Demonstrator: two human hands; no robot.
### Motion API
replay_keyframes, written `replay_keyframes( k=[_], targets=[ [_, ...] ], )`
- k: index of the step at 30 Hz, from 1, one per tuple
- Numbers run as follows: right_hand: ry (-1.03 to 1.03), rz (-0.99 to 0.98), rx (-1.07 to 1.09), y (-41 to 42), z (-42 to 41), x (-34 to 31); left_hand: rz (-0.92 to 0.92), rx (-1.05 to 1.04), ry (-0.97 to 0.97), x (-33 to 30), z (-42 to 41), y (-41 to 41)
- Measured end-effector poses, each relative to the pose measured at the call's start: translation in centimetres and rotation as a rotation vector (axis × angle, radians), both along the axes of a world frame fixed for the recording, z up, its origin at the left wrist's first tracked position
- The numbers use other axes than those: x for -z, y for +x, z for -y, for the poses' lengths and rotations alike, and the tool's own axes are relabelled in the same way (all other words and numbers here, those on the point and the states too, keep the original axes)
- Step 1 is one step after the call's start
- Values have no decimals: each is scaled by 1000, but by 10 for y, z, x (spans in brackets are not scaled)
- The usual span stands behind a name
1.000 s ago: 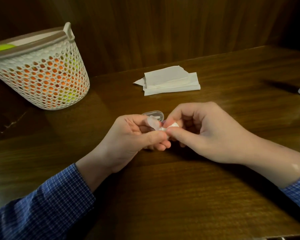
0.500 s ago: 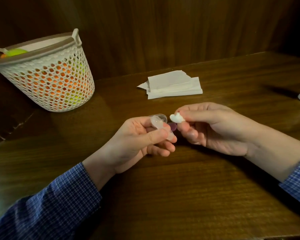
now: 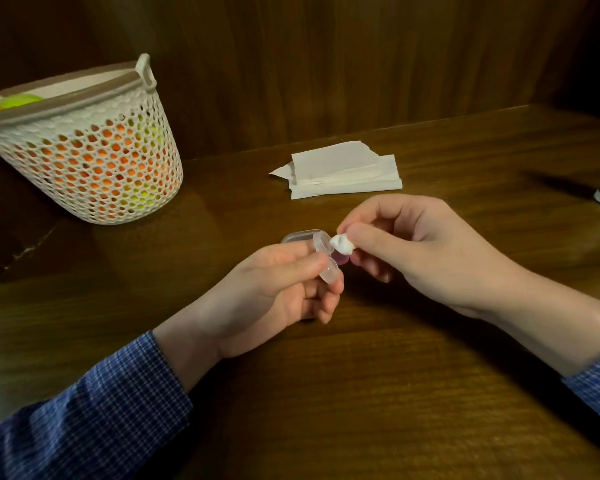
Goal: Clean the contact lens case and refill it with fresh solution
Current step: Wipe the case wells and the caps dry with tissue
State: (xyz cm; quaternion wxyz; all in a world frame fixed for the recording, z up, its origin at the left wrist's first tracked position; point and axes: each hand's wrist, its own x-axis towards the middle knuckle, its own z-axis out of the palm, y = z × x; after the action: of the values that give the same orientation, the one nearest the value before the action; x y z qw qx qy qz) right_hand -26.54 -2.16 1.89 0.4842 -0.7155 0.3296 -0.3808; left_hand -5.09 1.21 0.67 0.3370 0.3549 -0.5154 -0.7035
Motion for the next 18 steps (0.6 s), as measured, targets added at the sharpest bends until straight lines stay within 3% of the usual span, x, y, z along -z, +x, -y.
replay_keyframes(
  k=[9, 18],
  targets=[
    [-223, -119, 81, 2, -1, 6, -46, 47, 71, -3, -2, -3],
    [-248, -193, 61, 0, 0, 5, -71, 55, 124, -3, -1, 0]
  ],
)
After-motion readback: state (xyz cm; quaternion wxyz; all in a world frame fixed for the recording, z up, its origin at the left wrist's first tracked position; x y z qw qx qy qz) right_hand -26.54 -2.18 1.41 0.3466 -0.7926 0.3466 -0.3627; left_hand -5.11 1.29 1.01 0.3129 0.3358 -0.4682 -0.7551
